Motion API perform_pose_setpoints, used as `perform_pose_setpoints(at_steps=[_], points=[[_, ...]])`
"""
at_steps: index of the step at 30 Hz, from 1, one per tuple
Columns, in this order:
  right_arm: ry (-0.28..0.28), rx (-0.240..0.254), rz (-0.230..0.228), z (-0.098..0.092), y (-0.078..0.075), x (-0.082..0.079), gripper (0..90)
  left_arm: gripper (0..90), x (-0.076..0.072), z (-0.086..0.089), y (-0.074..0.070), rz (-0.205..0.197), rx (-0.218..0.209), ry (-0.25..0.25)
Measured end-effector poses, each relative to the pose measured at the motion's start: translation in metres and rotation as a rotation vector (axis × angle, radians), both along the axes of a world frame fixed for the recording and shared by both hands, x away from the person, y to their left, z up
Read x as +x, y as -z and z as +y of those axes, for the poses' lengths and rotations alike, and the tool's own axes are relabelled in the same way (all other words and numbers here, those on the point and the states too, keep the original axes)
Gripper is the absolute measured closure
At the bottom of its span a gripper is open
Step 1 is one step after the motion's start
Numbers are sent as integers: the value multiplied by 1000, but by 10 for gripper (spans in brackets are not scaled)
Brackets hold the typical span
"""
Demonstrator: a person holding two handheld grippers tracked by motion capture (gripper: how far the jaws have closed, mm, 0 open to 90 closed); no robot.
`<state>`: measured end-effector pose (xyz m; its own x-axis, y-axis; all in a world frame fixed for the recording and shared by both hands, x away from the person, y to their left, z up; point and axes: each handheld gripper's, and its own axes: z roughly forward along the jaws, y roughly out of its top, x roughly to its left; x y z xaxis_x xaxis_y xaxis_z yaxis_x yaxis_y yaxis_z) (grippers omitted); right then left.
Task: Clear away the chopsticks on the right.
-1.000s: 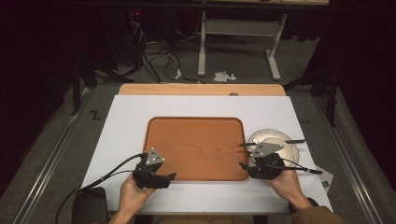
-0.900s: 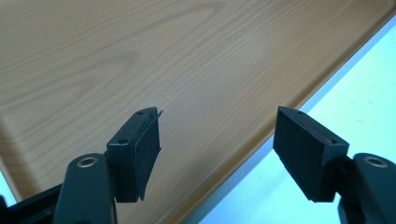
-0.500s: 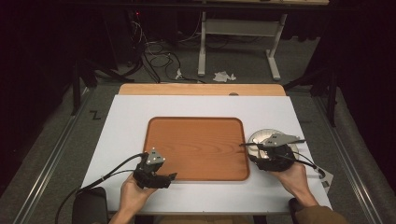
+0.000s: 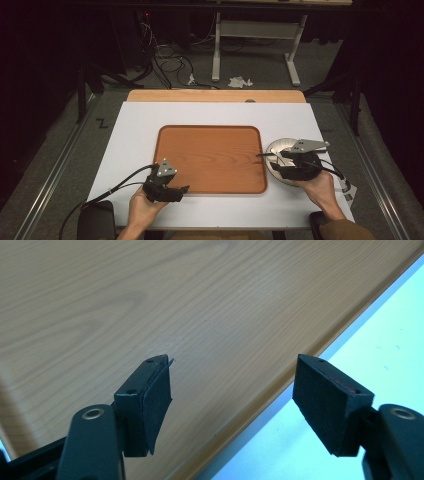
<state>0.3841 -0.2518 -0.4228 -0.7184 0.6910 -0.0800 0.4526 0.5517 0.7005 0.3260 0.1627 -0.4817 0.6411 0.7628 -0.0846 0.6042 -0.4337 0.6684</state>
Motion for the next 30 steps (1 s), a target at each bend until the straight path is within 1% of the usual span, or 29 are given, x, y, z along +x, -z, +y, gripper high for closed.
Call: perform_pose_setpoints(at_steps=[2, 3, 5, 6, 7, 8, 9, 10, 14, 16, 17, 18, 19, 20, 21, 22, 24, 25, 26, 27, 29, 30], points=[[6, 5, -3, -3, -2, 1, 440, 315, 0, 0, 0, 1, -1, 1], [16, -3, -9, -6, -4, 1, 455, 314, 0, 0, 0, 1, -1, 1], [20, -7, -18, -8, -5, 2, 461, 314, 0, 0, 0, 1, -1, 1], [28, -11, -28, -10, -6, 2, 482, 314, 0, 0, 0, 0, 0, -1], [48, -27, -40, -15, -8, 4, 519, 315, 0, 0, 0, 1, 0, 0], [48, -27, -40, -15, -8, 4, 519, 315, 0, 0, 0, 1, 0, 0], [73, -25, -48, -20, -10, 5, 569, 315, 0, 0, 0, 0, -2, 0], [73, -25, -48, -20, -10, 5, 569, 315, 1, 0, 0, 2, -2, 0], [115, -26, -60, -34, -12, 12, 621, 314, 1, 0, 0, 4, -1, 1], [156, -20, -60, -47, -12, 18, 638, 315, 1, 0, 0, 3, 2, -2], [174, -15, -59, -51, -12, 19, 640, 315, 1, 0, 0, 1, 3, -4], [174, -15, -59, -51, -12, 19, 640, 314, 1, 0, 0, 1, 3, -4], [193, -16, -60, -55, -12, 21, 650, 314, 1, 0, 0, 3, 2, -3], [229, -16, -60, -63, -13, 26, 672, 315, 1, 0, 1, 5, 3, -2], [233, -7, -63, -66, -13, 28, 682, 314, 1, 0, 1, 5, 3, -2], [251, 3, -59, -71, -14, 31, 694, 314, 2, -1, 1, 5, 2, -5], [255, 3, -58, -74, -14, 33, 704, 314, 2, -1, 1, 5, 1, -6], [284, -9, -52, -81, -12, 40, 729, 314, 1, 0, 1, 6, 6, -4], [284, -9, -52, -81, -12, 40, 729, 314, 1, 0, 1, 6, 6, -4], [305, -40, -36, -85, -8, 46, 740, 314, 1, 0, 1, 5, 6, -4], [323, -62, -16, -88, -3, 51, 741, 314, 2, -1, 2, 9, 7, -4], [323, -62, -16, -88, -3, 51, 741, 314, 2, -1, 2, 9, 7, -4]])
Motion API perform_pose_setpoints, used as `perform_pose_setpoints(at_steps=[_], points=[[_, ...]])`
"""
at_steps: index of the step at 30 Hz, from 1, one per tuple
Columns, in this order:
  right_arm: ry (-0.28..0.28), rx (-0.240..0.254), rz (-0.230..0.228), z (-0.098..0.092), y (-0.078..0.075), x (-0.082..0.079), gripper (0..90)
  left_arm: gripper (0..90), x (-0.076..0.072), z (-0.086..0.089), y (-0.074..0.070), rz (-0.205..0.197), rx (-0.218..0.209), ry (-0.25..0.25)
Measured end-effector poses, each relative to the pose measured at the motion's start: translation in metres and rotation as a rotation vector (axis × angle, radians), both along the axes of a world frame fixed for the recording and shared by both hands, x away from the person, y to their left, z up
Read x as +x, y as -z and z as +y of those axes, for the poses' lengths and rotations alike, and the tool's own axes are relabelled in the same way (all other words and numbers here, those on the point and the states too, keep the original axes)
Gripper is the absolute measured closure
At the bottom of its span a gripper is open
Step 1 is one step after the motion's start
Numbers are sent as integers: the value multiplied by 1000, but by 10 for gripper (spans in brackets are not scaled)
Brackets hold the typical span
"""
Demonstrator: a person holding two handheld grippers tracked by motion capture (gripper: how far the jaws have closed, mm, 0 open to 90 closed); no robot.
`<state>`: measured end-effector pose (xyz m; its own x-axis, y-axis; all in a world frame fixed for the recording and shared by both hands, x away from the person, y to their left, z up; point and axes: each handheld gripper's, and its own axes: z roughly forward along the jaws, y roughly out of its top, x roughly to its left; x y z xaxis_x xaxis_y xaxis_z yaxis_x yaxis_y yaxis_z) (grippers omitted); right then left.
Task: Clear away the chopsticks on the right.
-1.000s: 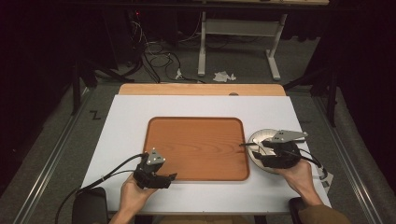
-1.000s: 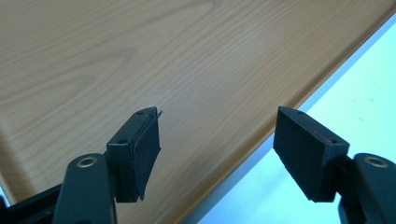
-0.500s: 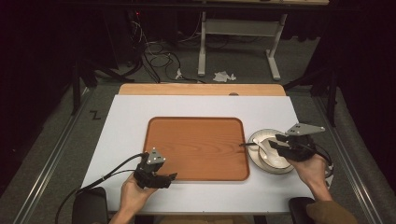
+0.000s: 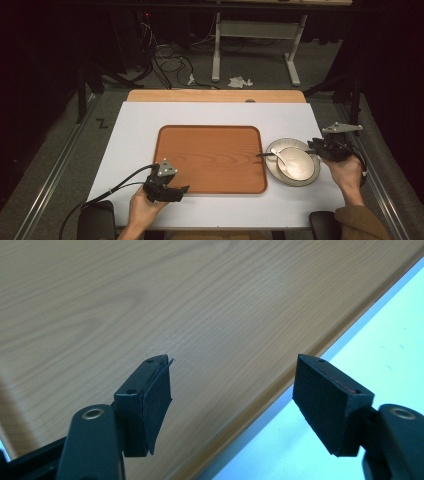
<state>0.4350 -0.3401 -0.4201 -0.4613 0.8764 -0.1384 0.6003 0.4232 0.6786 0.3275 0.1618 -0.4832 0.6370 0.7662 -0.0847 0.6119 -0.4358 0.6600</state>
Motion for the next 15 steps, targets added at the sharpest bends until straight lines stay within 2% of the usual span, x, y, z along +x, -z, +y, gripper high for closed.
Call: perform_pose_setpoints(at_steps=[1, 6, 8, 15], points=[[14, -19, 34, -4, 8, 6, 747, 314, 1, 0, 0, 1, 0, -3], [48, -40, 69, -10, 19, 15, 765, 314, 1, 0, 1, 1, 3, -3], [55, -64, 79, -9, 25, 20, 776, 314, 1, -1, 1, 7, 2, 1], [31, -88, 113, -6, 29, 26, 767, 314, 1, 0, 1, 5, 4, 2]])
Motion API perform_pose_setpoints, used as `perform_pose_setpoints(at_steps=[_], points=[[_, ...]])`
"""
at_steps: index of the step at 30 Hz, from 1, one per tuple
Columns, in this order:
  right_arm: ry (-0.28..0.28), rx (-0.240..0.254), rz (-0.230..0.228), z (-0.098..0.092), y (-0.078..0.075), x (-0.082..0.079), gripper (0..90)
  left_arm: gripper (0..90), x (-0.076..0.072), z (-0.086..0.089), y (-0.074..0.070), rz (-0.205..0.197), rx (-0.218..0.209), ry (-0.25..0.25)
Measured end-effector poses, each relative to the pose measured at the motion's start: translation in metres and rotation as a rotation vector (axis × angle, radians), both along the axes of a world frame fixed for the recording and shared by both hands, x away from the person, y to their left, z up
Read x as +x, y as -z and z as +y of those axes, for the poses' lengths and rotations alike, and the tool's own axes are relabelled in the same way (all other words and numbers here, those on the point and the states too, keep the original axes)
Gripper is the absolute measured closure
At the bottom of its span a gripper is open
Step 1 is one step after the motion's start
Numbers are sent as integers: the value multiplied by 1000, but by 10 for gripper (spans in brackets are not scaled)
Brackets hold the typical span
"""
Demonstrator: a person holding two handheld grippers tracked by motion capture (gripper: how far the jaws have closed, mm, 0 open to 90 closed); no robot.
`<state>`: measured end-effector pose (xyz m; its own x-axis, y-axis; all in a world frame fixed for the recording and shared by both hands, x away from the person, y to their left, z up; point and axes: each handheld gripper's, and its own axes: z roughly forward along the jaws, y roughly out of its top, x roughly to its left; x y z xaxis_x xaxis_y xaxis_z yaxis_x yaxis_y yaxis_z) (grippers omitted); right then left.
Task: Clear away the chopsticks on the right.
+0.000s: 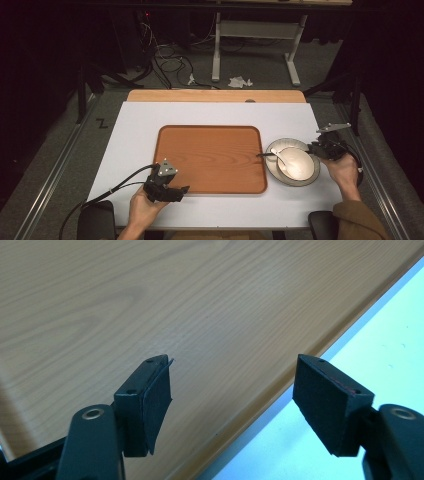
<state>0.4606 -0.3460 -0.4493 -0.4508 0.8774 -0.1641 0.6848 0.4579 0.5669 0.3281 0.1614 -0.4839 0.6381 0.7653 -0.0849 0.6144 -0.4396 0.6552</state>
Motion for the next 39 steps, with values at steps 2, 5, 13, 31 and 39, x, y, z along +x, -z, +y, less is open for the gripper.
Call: perform_pose_setpoints(at_steps=[2, 5, 13, 31, 39], points=[[-4, 4, 8, 0, 1, 1, 762, 314, 1, 0, 0, 4, -2, 2], [-5, 9, 19, 1, 2, 2, 755, 314, 0, 0, 0, 1, -2, 2], [-29, 21, 44, 1, 0, 2, 750, 314, 0, 0, 0, 0, -4, 0], [-36, 15, 72, 5, 3, 10, 684, 314, 0, 0, 0, 3, -6, 3], [-58, 2, 97, 8, 7, 12, 758, 313, 0, 0, 0, 2, -4, 3]])
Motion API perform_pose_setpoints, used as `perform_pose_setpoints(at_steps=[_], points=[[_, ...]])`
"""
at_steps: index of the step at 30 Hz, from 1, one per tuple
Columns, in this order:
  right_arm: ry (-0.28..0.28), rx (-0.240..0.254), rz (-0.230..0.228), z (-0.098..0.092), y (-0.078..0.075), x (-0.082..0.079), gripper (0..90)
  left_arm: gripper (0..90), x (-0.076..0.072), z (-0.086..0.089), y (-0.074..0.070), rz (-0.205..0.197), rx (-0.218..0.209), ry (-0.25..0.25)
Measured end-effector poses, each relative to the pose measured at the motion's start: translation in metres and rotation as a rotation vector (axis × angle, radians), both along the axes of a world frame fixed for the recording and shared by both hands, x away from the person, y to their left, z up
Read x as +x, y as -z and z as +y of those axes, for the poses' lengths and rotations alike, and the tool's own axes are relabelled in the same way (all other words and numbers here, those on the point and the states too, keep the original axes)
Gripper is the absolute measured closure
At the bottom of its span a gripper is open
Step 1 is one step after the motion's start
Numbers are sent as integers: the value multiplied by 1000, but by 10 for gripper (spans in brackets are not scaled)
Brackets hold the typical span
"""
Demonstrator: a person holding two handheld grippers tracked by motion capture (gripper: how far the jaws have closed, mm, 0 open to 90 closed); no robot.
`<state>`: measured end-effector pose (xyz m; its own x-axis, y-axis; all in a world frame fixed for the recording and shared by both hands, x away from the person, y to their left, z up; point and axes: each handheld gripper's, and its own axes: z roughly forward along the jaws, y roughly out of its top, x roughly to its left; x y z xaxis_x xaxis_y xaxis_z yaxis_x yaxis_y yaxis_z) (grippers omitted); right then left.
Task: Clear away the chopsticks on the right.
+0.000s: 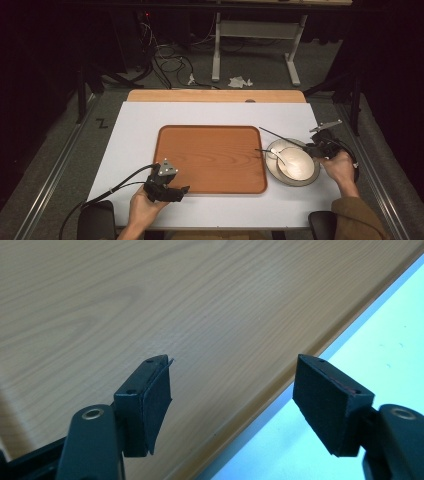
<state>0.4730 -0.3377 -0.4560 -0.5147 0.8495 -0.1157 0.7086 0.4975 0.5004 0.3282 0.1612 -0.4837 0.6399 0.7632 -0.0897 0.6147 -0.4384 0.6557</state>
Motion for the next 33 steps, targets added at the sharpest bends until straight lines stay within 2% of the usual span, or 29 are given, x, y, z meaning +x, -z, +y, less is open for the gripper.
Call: perform_pose_setpoints(at_steps=[5, 20, 24, 25, 27, 31, 33], points=[[-2, -6, 3, -1, 1, 0, 765, 313, 0, 0, 0, -2, 1, 0], [-8, 4, -4, -2, 3, -1, 858, 313, 0, 0, 0, 5, 1, 2], [-5, 5, -25, -1, 1, -3, 865, 313, -1, 0, 0, 0, 1, -2], [-7, 16, -42, -1, -2, -4, 865, 313, 0, 0, 0, 4, 2, 3], [-8, 21, -46, -1, -3, -5, 865, 312, 0, 0, 0, 5, 2, 4], [-18, 67, -83, 3, -14, -9, 865, 312, 0, 0, 0, 1, 5, 3], [-17, 70, -85, 4, -15, -10, 865, 312, 1, 0, 1, 7, 2, 3]])
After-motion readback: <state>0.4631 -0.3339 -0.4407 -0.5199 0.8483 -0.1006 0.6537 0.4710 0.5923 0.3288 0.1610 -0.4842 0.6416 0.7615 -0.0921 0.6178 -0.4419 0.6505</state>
